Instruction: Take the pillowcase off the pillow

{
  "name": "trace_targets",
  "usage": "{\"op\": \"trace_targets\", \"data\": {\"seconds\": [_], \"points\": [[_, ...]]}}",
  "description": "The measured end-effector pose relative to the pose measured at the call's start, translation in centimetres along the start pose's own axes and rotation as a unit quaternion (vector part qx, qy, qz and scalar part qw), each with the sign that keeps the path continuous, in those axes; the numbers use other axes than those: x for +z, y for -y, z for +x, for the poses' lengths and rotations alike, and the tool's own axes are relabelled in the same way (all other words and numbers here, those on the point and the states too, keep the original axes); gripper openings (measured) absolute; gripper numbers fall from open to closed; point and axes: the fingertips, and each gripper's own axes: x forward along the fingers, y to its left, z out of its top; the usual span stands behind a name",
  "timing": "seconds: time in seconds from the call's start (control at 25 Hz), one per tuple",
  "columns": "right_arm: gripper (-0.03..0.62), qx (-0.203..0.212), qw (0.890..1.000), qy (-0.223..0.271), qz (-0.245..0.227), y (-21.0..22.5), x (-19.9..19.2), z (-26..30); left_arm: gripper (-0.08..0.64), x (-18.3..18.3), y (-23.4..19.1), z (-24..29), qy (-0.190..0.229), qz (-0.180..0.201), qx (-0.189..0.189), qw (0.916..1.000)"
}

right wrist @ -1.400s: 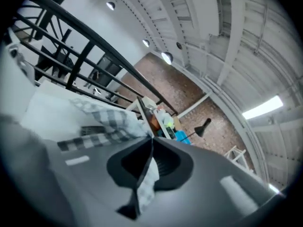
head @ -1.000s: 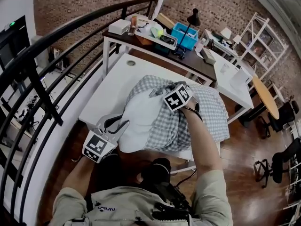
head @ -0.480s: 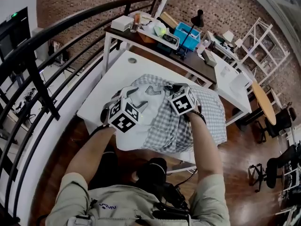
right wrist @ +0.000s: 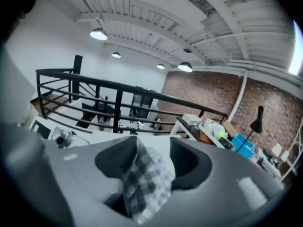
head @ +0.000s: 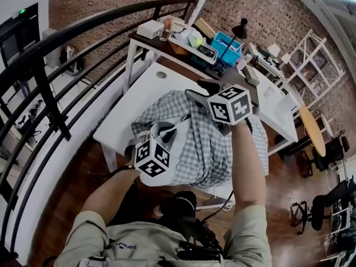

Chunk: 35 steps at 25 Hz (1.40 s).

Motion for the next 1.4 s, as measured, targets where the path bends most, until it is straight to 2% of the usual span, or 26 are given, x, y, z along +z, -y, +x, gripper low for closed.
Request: {"op": "trace_targets", "data": {"seconds": [0.12,0.24,0.28,0.36,0.4,0.48,0.56,0.6,0.68,0.76,0.84,0.92,1.0,1.08,1.12,1.16,1.24,1.32,1.4], "points": [[0.281,0.01,0.992,-0.108,-0.064,-1.6,-2.4,4.2,0.031,0.7,0.4,-1.0,0.012,0.037,0.026,0.9989],[0.284,0.025,0.975,-0.206,-0.077,-2.3,-6.1,7.6,0.026,1.5,0.7,-2.0,0.022,0.087,0.057,0.9943],[0.265,0.035,0.972,-0.221,-0.067,-2.6,-6.8,8.3,0.025,1.5,0.7,-2.3,0.024,0.101,0.067,0.9924],[0.152,0.045,0.973,-0.222,-0.044,-3.0,-7.0,8.8,0.025,1.5,0.7,-3.0,0.03,0.118,0.081,0.9892],[0.117,0.04,0.976,-0.213,-0.032,-2.6,-6.6,8.8,0.023,1.6,0.7,-3.4,0.035,0.124,0.085,0.988],[0.027,0.008,0.982,-0.187,-0.001,-0.7,-5.6,8.3,0.023,1.8,0.7,-4.2,0.048,0.136,0.092,0.9853],[0.014,-0.05,0.984,-0.17,0.03,2.6,-5.1,7.3,0.021,2.7,1.0,-5.4,0.065,0.147,0.098,0.9821],[0.012,-0.082,0.981,-0.172,0.038,4.2,-5.4,6.7,0.021,3.4,1.4,-6.0,0.077,0.15,0.101,0.9805],[0.012,-0.141,0.97,-0.195,0.035,6.8,-7.0,5.5,0.021,4.9,2.1,-7.2,0.101,0.159,0.108,0.9761],[0.012,-0.199,0.953,-0.228,0.025,8.9,-9.0,4.1,0.018,6.3,2.6,-8.2,0.121,0.168,0.115,0.9716],[0.014,-0.232,0.942,-0.24,0.025,10.5,-10.4,3.4,0.015,7.0,2.6,-9.0,0.13,0.172,0.119,0.9692],[0.014,-0.254,0.934,-0.248,0.026,12.3,-11.8,2.6,0.015,6.6,1.6,-9.6,0.131,0.141,0.117,0.9742],[0.012,-0.275,0.925,-0.26,0.037,14.1,-13.7,1.1,0.014,5.2,-0.9,-9.4,0.127,0.064,0.106,0.9841],[0.012,-0.288,0.916,-0.27,0.066,15.1,-15.7,-0.7,0.014,3.0,-3.9,-8.0,0.113,-0.012,0.089,0.9895],[0.014,-0.291,0.913,-0.275,0.079,15.1,-16.6,-1.3,0.015,1.6,-5.3,-6.8,0.1,-0.038,0.081,0.991],[0.014,-0.287,0.914,-0.275,0.083,14.7,-17.2,-1.6,0.015,0.4,-6.3,-5.5,0.084,-0.056,0.073,0.9922],[0.014,-0.269,0.926,-0.259,0.056,13.3,-17.2,-1.2,0.02,-1.1,-6.9,-2.8,0.059,-0.072,0.059,0.994],[0.025,-0.27,0.937,-0.221,0.016,12.0,-15.9,-1.3,0.031,-0.9,-7.1,-0.7,0.047,-0.068,0.053,0.9951],[0.079,-0.288,0.944,-0.163,0.013,10.9,-14.1,-2.7,0.045,-0.6,-6.9,0.6,0.037,-0.059,0.044,0.9966]]}}
